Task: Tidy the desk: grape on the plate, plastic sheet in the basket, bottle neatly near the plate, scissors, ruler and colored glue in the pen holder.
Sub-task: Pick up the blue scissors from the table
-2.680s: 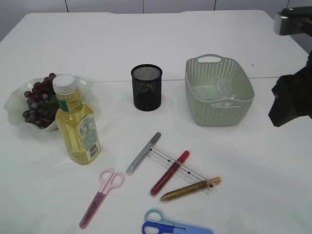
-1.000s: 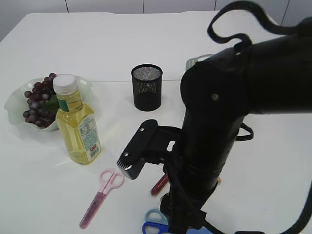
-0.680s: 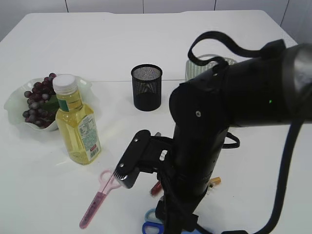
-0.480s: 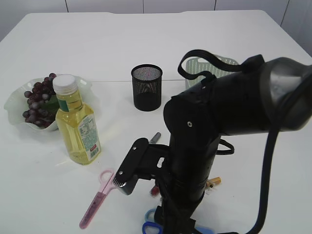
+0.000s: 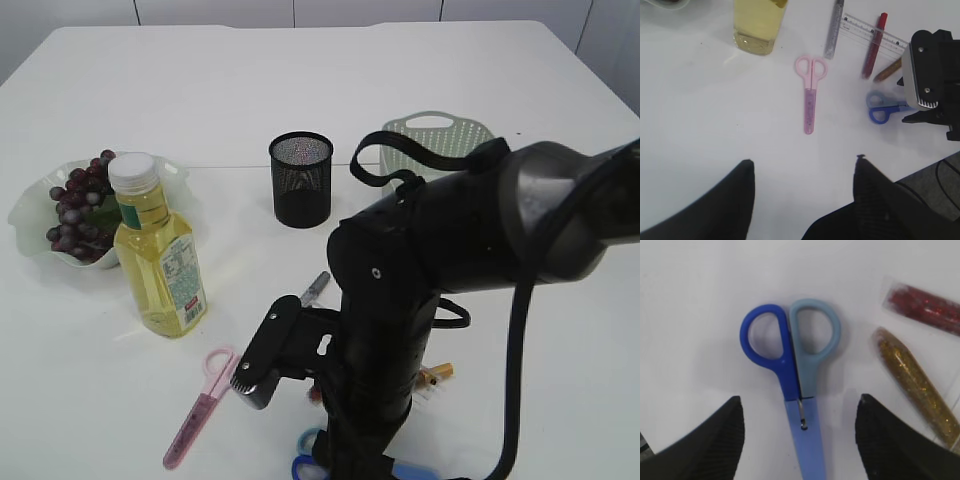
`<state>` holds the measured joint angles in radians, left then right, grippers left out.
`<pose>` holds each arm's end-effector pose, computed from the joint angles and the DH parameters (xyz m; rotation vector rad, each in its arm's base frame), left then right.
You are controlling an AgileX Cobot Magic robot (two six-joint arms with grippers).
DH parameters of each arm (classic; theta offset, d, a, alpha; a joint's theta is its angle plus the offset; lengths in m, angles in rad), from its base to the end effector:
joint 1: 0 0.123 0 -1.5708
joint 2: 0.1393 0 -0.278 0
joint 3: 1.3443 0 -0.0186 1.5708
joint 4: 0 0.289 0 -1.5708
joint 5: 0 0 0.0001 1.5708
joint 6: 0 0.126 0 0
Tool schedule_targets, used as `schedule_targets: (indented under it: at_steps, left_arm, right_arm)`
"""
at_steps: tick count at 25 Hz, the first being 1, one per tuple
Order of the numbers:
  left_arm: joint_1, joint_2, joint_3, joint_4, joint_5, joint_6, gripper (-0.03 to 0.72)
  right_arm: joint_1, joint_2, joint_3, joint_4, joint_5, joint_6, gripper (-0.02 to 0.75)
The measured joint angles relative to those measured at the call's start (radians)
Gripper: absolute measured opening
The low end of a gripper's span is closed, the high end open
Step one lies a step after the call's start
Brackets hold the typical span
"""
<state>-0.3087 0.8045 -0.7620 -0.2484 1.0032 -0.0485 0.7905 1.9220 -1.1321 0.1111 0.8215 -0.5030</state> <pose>0.1797 -0.0847 0.2797 0.2448 2.5355 -0.4598 0.2528 0.2699 0.0702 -1.7780 2.5448 0.1381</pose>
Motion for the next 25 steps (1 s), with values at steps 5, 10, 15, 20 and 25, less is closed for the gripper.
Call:
schedule_targets:
  at_steps: [5,10,15,20,25]
  left_arm:
    - [0.0,0.0,0.0,0.0,0.0,0.0,0.456]
    - [0.0,0.0,0.0,0.0,-0.001,0.0,0.456]
    - [0.0,0.0,0.0,0.0,-0.003,0.0,0.452]
    - [0.0,0.0,0.0,0.0,-0.004,0.0,0.449]
    - [0.0,0.0,0.0,0.0,-0.007,0.0,0.448]
  right_arm:
    - [0.0,0.002,0.0,0.0,-0.024,0.0,0.509]
    - [0.0,0.015,0.0,0.0,-0.038,0.0,0.509]
    - [0.0,0.024,0.0,0.0,-0.047,-0.001,0.509]
    - [0.0,0.04,0.0,0.0,-0.048,-0.001,0.509]
    - [0.0,0.05,0.0,0.003,-0.058,-0.001,0.508]
